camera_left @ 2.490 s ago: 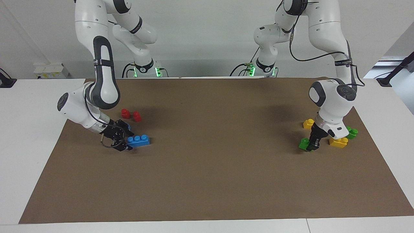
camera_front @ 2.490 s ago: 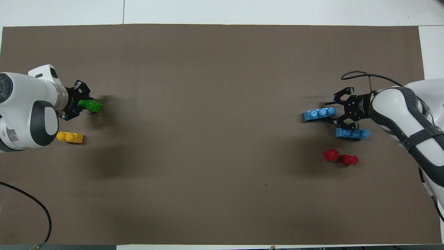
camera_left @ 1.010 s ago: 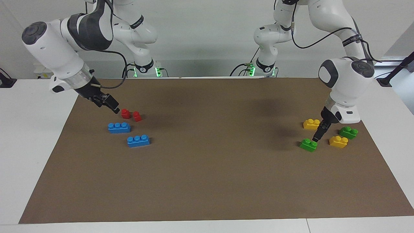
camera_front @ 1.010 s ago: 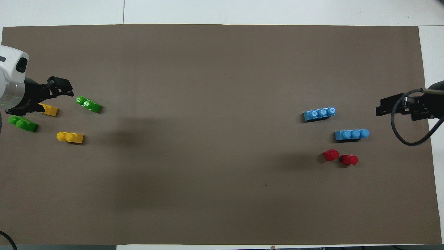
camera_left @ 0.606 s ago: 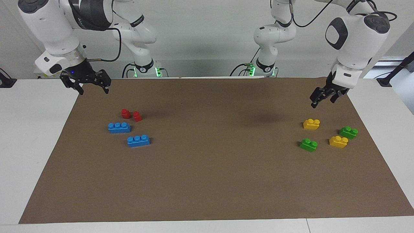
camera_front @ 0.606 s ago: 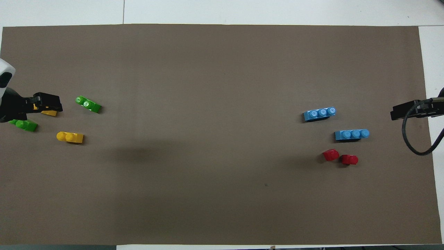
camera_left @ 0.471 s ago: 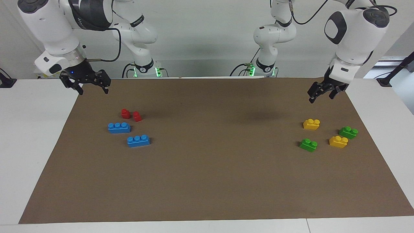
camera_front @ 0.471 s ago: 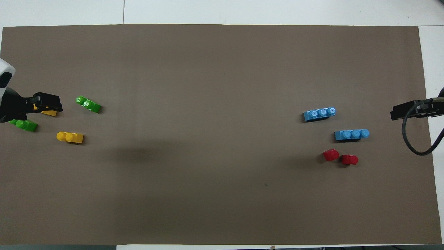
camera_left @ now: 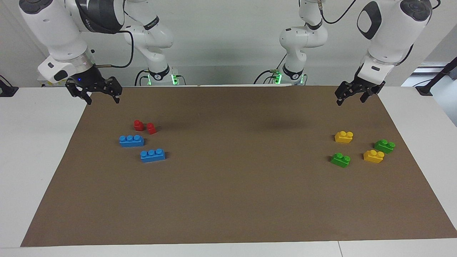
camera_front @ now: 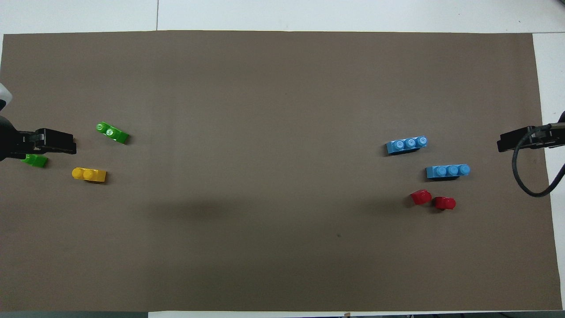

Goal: Remove green block with left arm and hold with right

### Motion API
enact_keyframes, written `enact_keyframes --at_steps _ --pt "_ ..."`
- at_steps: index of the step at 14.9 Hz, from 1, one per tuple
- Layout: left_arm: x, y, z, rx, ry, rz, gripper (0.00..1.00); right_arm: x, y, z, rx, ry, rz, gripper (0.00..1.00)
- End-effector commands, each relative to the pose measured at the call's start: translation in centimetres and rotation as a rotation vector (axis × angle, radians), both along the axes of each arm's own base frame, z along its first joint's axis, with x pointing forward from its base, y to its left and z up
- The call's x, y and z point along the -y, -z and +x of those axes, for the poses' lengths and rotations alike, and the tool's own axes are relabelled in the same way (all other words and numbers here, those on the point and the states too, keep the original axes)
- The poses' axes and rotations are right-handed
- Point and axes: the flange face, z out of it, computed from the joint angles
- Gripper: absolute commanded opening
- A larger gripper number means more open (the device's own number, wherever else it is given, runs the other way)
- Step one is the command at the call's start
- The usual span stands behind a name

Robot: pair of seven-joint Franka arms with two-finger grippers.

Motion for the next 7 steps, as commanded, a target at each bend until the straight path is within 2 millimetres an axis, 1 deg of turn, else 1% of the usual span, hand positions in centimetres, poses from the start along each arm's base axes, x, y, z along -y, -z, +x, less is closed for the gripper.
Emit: enact_keyframes --at_steps 1,7 --pt "0.15 -0.47 -0.59 -0.012 0.049 -0.010 1.00 -0.29 -0.20 0.32 -0.004 0.024 0.033 1.00" --pt "0.33 -0.59 -0.66 -0.012 0.054 -0.011 1.00 -0.18 -0.23 0.34 -0.001 0.024 0.030 1.00"
